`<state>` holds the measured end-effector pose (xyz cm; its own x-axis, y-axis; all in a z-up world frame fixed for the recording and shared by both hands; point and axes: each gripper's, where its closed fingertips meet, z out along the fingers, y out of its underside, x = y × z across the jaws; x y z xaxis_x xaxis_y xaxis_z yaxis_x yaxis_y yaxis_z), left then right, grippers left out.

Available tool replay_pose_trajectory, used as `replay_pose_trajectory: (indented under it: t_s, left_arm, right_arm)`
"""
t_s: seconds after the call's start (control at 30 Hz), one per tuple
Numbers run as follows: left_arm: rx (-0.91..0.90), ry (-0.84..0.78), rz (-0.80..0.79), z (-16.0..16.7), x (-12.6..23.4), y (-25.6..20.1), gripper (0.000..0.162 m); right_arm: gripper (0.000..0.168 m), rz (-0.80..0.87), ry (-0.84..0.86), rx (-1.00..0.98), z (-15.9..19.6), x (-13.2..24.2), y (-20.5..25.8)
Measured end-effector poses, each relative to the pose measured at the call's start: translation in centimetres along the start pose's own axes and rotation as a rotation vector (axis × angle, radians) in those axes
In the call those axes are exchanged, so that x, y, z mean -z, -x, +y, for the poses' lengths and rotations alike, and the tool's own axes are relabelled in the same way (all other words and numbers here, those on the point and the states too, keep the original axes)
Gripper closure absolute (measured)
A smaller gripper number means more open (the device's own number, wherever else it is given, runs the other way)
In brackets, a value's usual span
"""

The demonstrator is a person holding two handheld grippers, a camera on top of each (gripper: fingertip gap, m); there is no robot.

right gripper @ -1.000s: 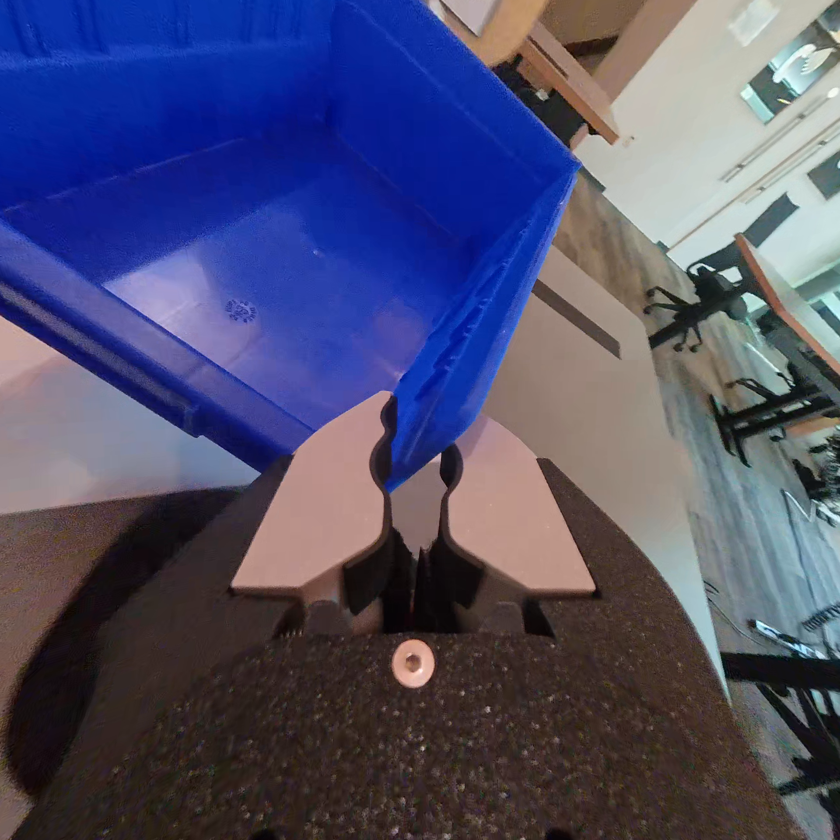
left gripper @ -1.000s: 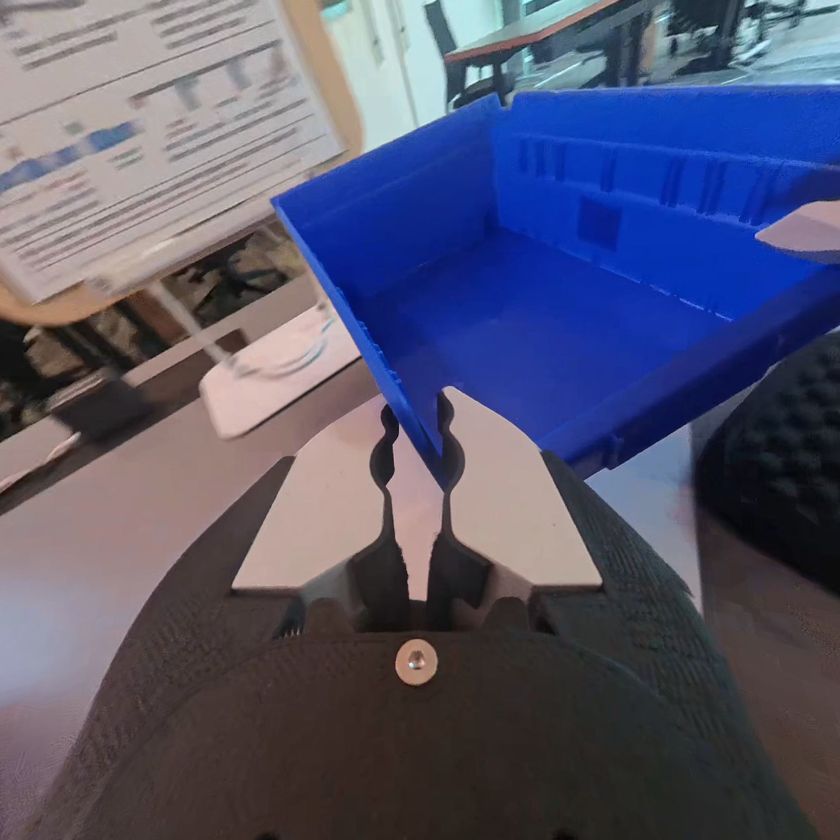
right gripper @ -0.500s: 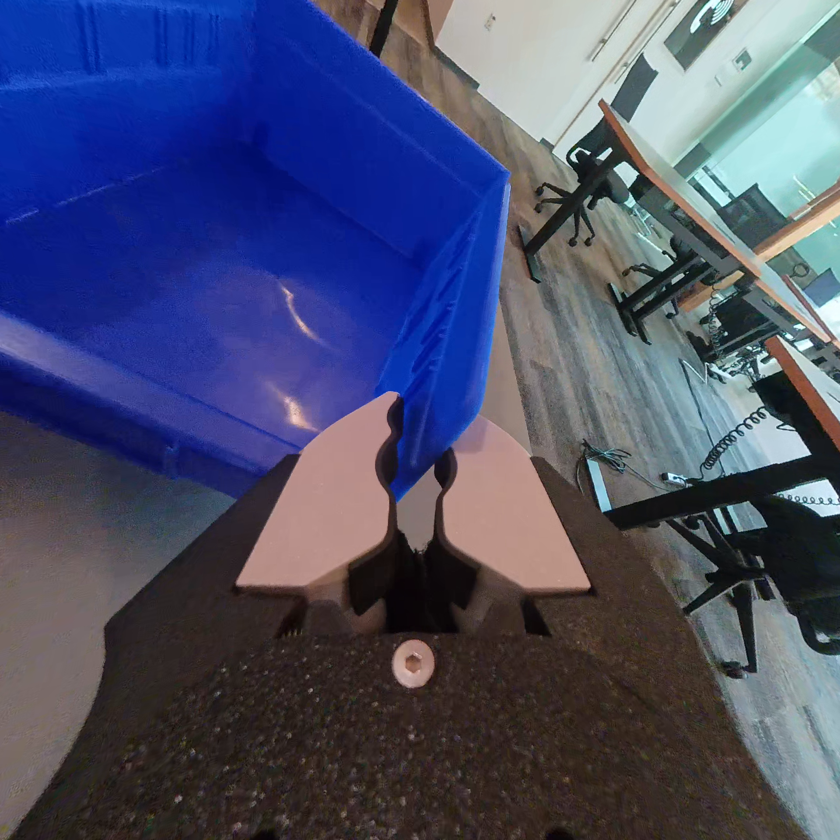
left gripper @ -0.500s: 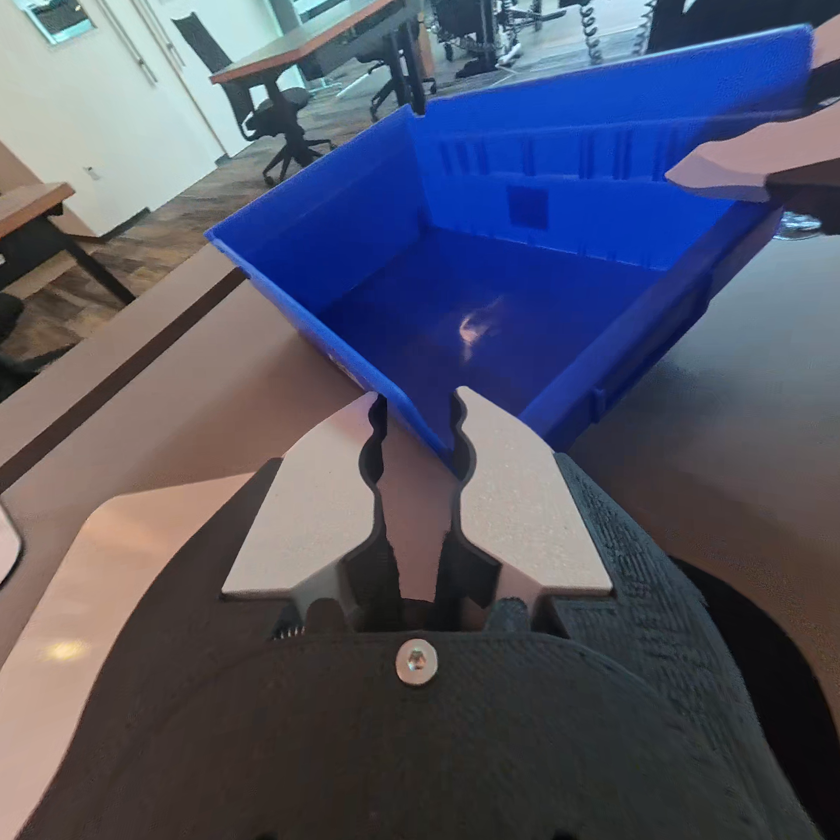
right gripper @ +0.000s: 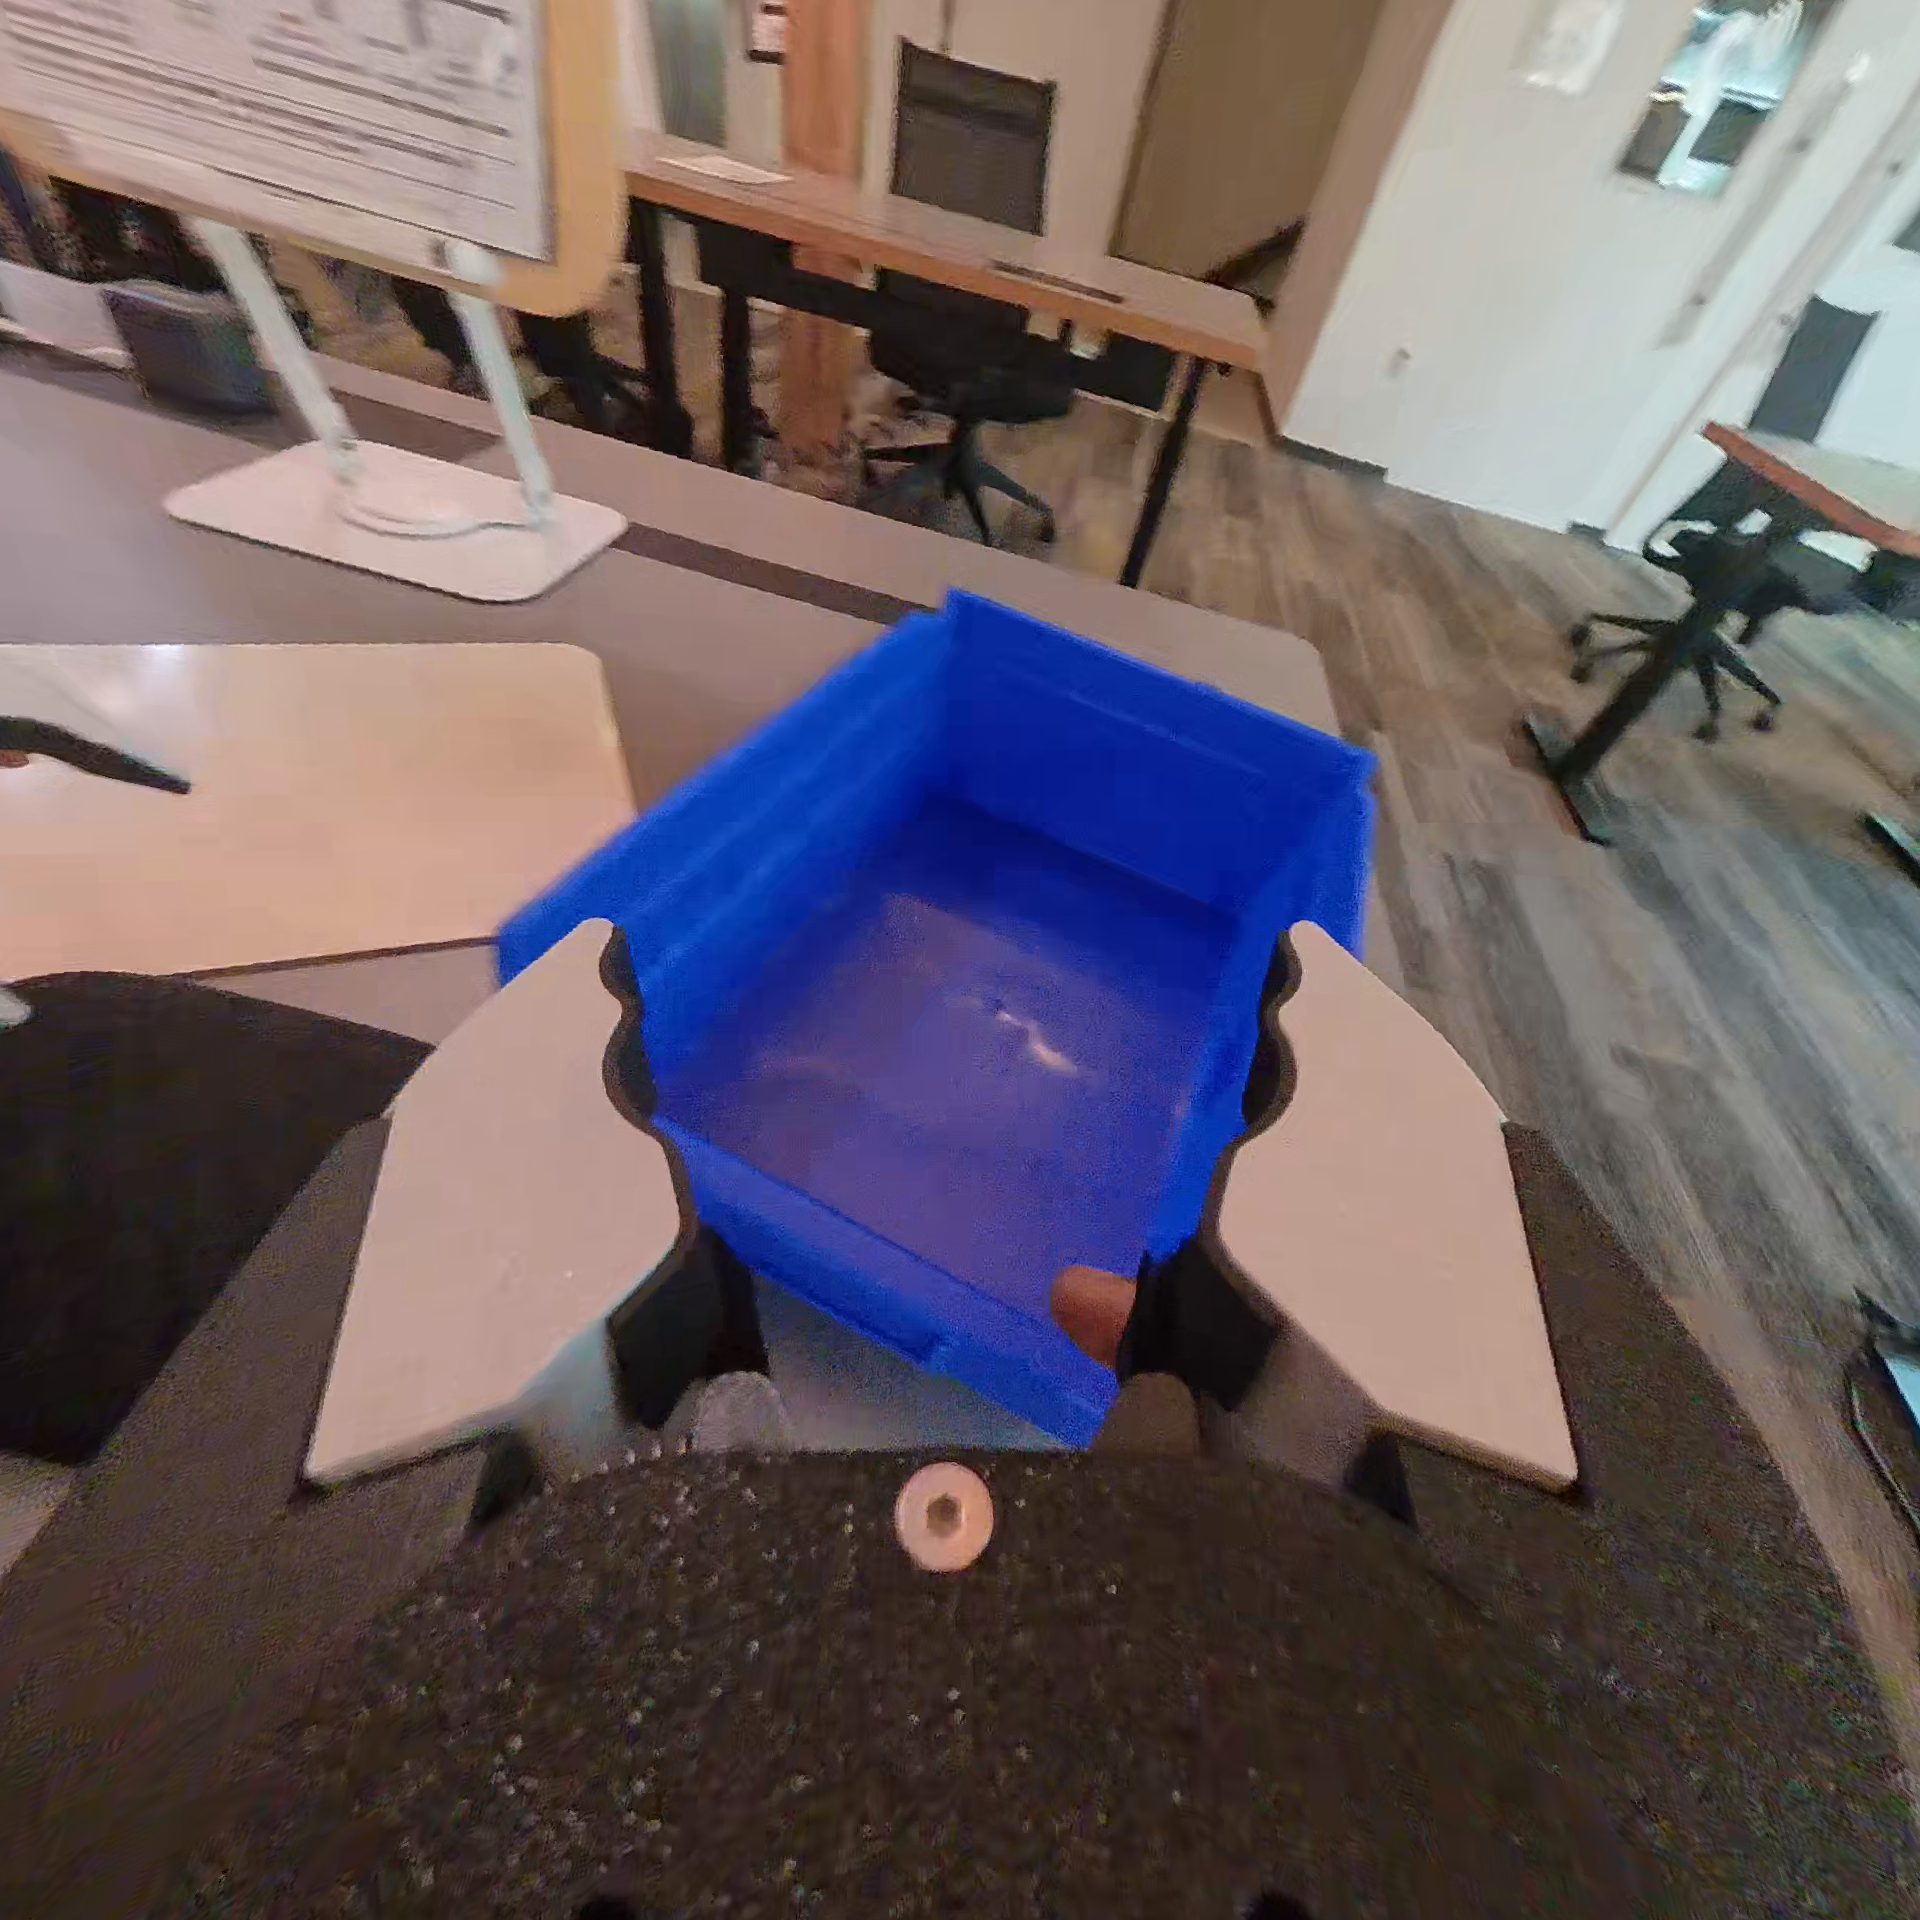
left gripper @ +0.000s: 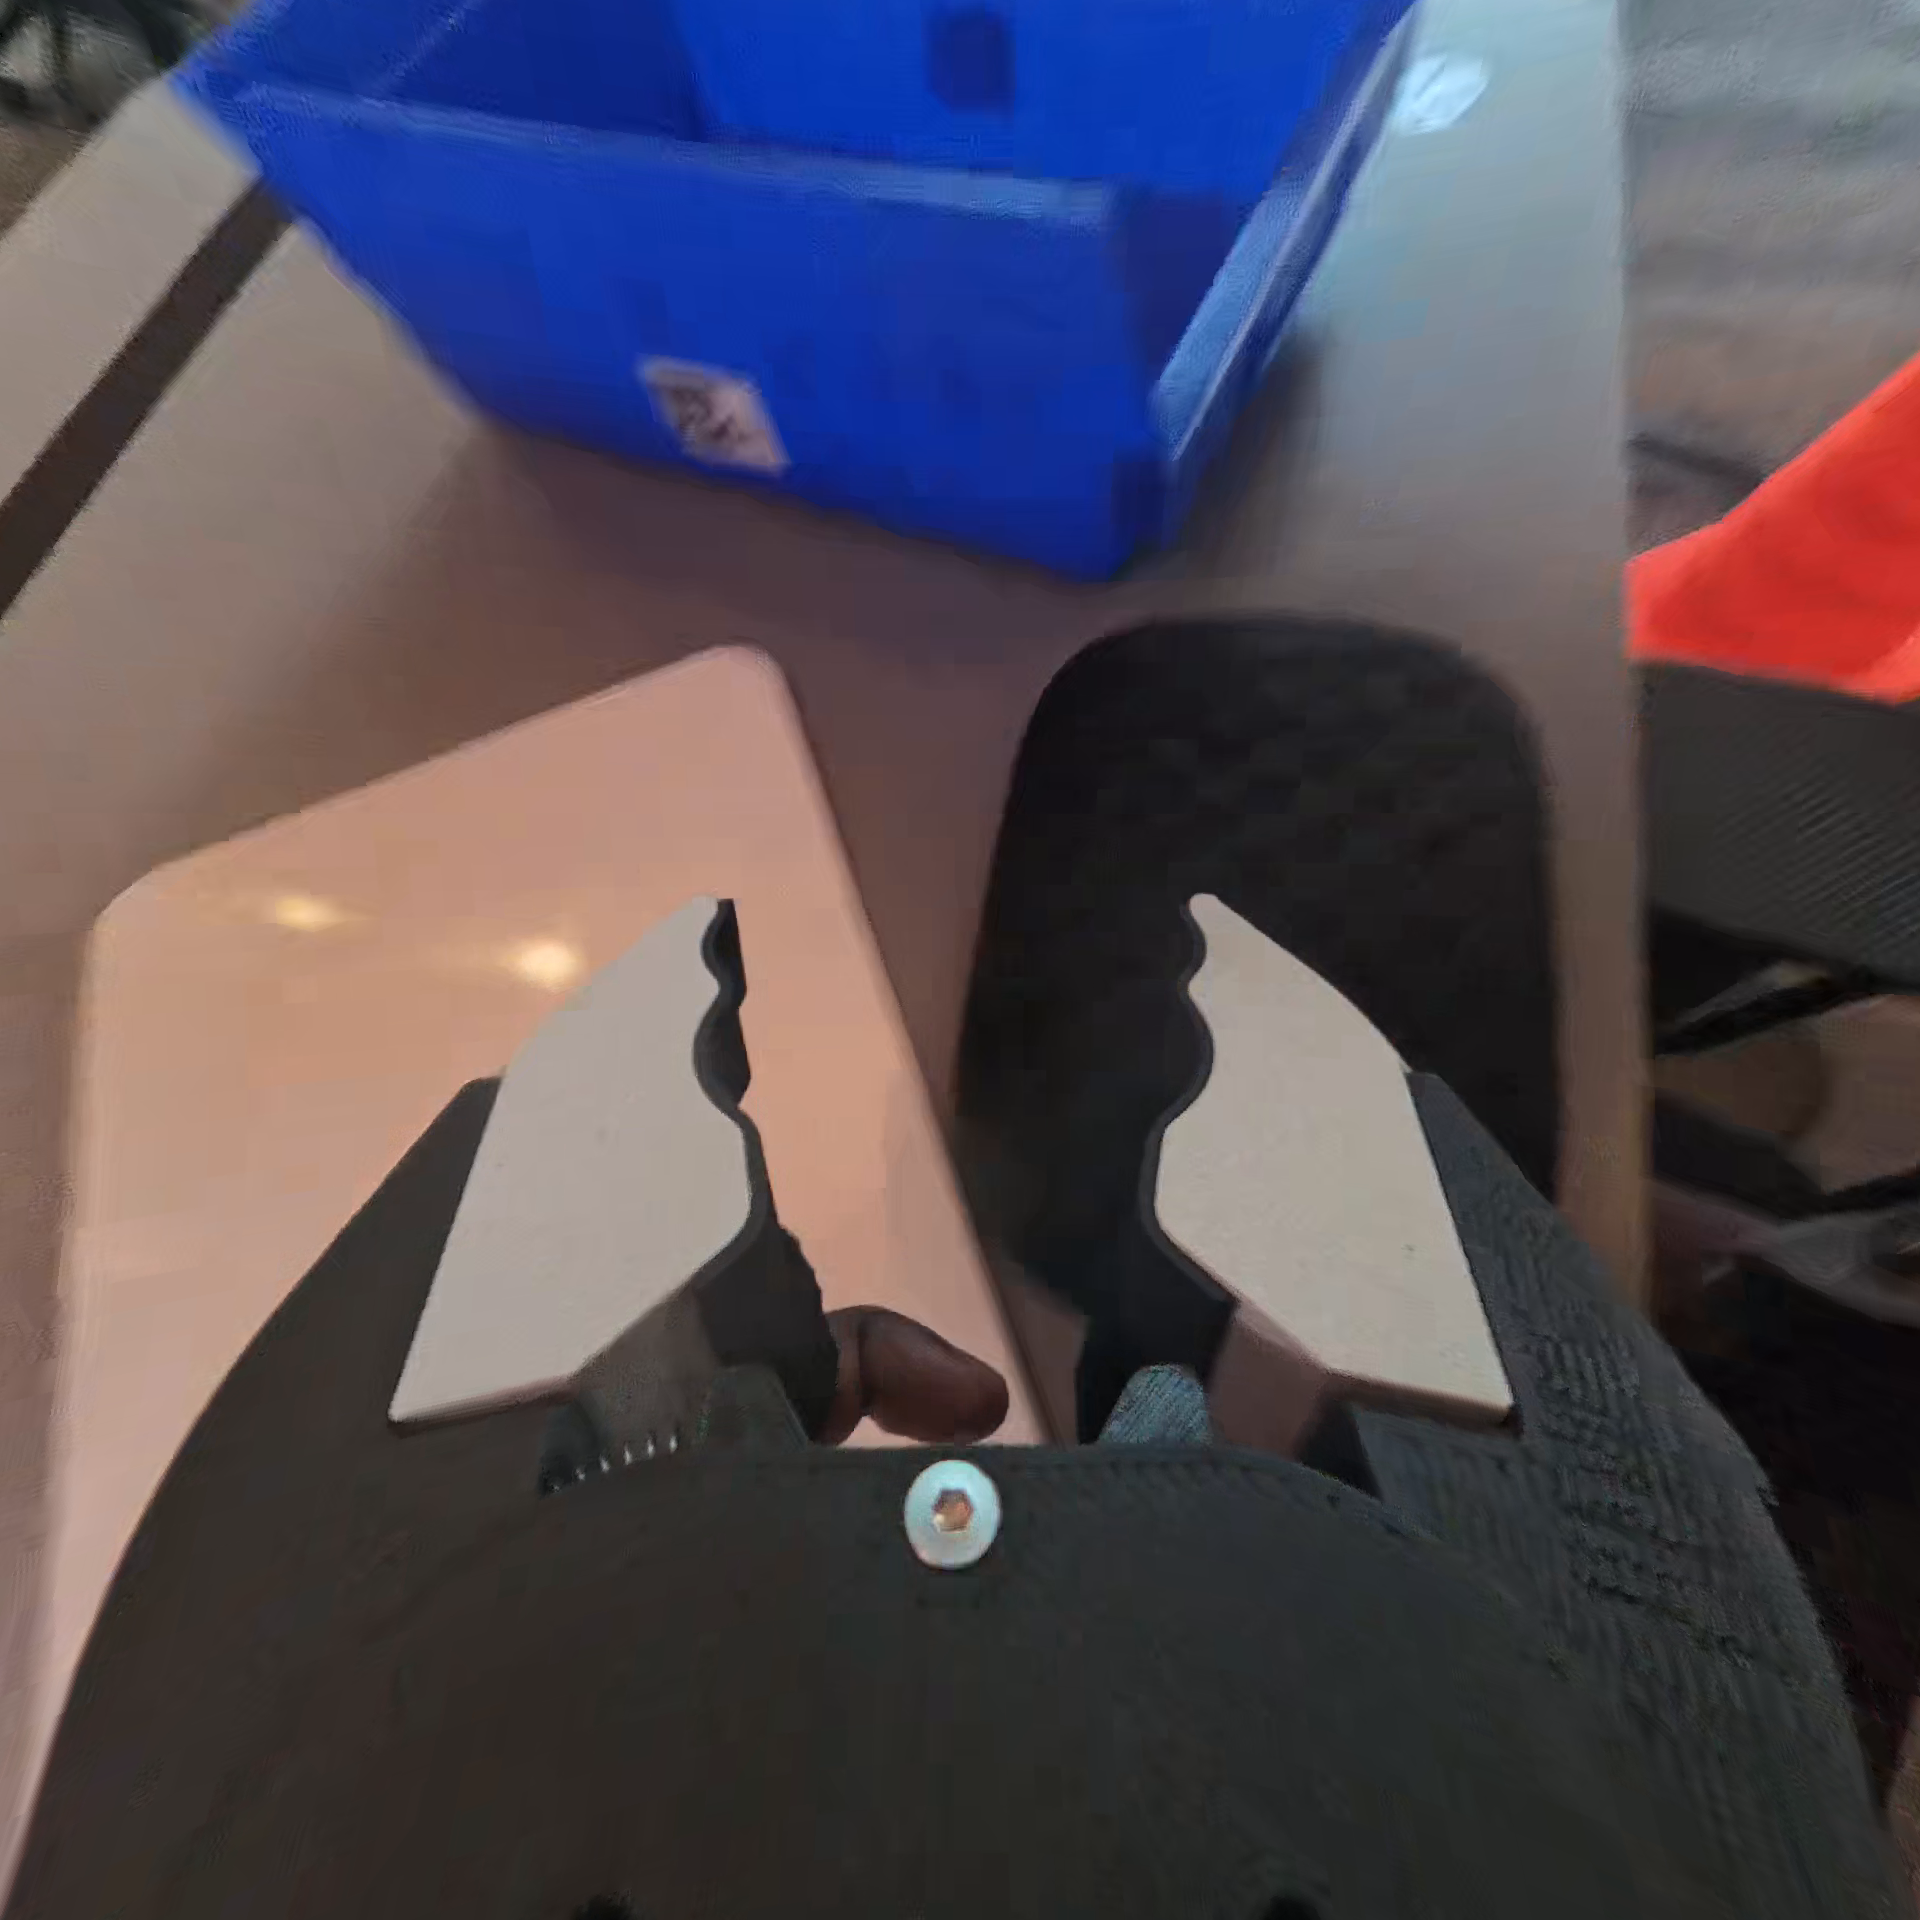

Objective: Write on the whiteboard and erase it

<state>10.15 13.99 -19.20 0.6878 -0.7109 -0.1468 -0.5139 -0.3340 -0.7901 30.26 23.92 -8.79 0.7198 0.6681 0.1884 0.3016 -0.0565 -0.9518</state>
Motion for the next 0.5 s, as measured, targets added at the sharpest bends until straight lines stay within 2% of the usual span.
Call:
replay_pose_trajectory:
  t_s: [0.13, 0.23, 0.33, 0.5]
  left_arm:
    - [0.0, 0.114, -0.146, 7.1, 5.2, 3.0, 0.082]
    - [0.027, 0.214, -0.158, 11.1, 6.5, 2.8, 0.077]
    - [0.036, 0.219, -0.108, 12.0, 6.4, 1.8, 0.076]
    - [0.118, 0.246, -0.09, 13.0, 6.8, 2.7, 0.073]
  right_arm:
    - [0.055, -0.322, 0.039, 0.111, -2.4, -4.1, 11.8]
    - [0.055, -0.536, 0.173, 0.186, -0.8, -7.9, 19.0]
    - [0.051, -0.616, 0.258, 0.277, 0.4, -11.0, 22.7]
    - [0.056, -0.73, 0.227, 0.306, -2.3, -13.7, 26.3]
